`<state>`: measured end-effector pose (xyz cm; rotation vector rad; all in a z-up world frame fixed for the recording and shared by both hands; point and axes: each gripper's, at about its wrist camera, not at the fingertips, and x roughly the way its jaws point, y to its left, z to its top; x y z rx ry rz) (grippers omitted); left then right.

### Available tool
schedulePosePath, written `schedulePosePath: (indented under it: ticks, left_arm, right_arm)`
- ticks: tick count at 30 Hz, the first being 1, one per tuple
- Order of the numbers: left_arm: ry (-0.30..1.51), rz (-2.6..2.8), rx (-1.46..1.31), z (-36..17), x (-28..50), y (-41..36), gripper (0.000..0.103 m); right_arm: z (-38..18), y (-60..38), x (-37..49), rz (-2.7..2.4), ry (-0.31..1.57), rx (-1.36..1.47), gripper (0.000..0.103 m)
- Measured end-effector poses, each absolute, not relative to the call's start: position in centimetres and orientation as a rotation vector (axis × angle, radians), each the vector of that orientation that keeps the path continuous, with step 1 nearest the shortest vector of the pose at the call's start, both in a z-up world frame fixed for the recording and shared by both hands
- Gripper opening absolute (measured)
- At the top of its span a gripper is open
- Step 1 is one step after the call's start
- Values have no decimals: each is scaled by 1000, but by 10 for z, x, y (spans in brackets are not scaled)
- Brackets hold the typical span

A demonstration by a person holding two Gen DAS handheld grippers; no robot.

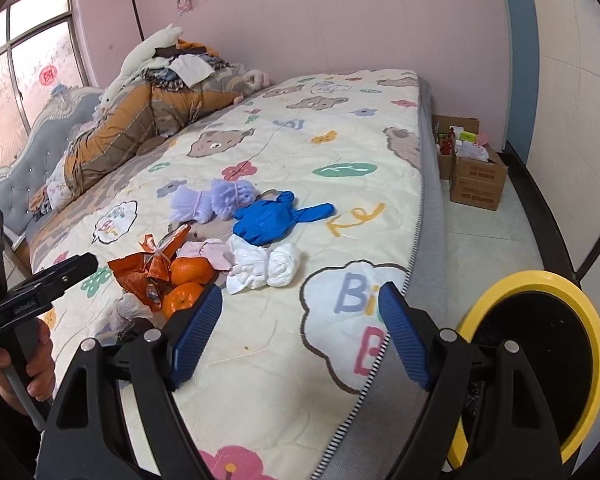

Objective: Collect trash
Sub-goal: 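Move both open tools back over the trash on the bed, then grasp a white pink-banded bundle with the right tool while the left tool grasps another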

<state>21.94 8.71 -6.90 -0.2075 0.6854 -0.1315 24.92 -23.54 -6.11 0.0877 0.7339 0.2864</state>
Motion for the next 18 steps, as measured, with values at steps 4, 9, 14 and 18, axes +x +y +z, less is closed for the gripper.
schedulePosePath:
  ticks: [4,9,14,18]
  left_arm:
    - [701,-111,-218,-81,216,110,90]
    - [722,-99,-227,-97,211,132,90]
    - [748,-101,-219,-111,209,140,90]
    - [765,-128,-213,-121,209,141,90]
  right_arm:
    - [-73,-211,265,283,734,25,78]
    - [-88,-188,285,287,750,-28,81]
    - [-103,-172,305,277,781,-62,81]
    - [-112,-165,319,272,801,-61,82]
